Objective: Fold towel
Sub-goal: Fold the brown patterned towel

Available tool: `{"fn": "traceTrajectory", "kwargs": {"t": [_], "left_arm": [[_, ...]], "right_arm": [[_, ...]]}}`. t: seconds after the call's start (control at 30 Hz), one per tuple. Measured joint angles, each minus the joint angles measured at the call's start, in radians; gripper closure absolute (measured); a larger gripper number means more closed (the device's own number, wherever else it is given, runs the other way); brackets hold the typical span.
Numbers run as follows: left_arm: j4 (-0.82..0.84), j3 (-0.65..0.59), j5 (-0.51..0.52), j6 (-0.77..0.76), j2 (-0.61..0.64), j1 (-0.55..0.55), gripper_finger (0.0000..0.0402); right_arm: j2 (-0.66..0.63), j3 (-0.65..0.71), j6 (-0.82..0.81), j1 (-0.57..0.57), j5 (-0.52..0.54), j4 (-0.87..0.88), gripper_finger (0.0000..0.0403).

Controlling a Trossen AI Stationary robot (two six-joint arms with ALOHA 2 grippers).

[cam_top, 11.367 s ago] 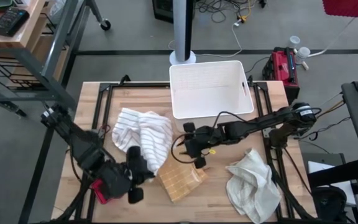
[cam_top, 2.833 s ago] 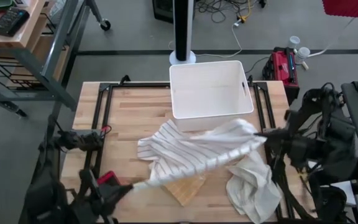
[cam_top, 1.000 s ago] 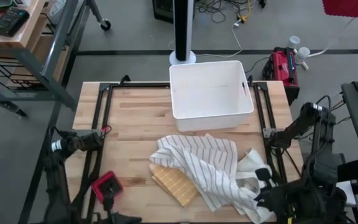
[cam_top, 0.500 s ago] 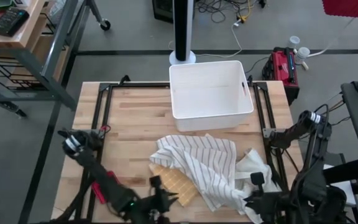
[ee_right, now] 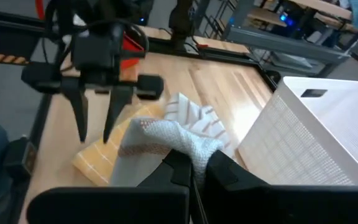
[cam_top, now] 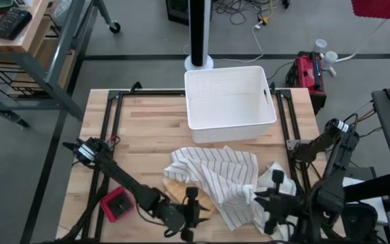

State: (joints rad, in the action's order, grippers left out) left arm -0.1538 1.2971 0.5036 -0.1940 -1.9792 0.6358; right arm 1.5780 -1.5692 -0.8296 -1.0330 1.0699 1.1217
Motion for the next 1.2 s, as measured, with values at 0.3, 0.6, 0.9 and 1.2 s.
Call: {"fn": "traceTrajectory", "kwargs": {"t": [0.3,0.6,0.9,1.2], "left_arm": [[-0.169,0.103,-0.103,0.253,-0.17,-0.068,0.0289],[0.232,0.298,-0.35,0.355,-0.248,-0.179,0.0281],[0.356,0.344,-0.371,0.459,-0.301,-0.192,0.0286],[0.26,0.343,-0.297,0.372,-0.357,-0.205,0.0283]], "right_arm": [[0.002,0.001,0.003,0.044,-0.006,0.001,0.0403],[-0.02,0.001,0.002,0.072,0.033,0.003,0.0403],[-0.034,0.001,0.029,0.105,0.031,0.006,0.0403],[-0.038,0.002,0.026,0.104,0.021,0.005,0.0403]]}}
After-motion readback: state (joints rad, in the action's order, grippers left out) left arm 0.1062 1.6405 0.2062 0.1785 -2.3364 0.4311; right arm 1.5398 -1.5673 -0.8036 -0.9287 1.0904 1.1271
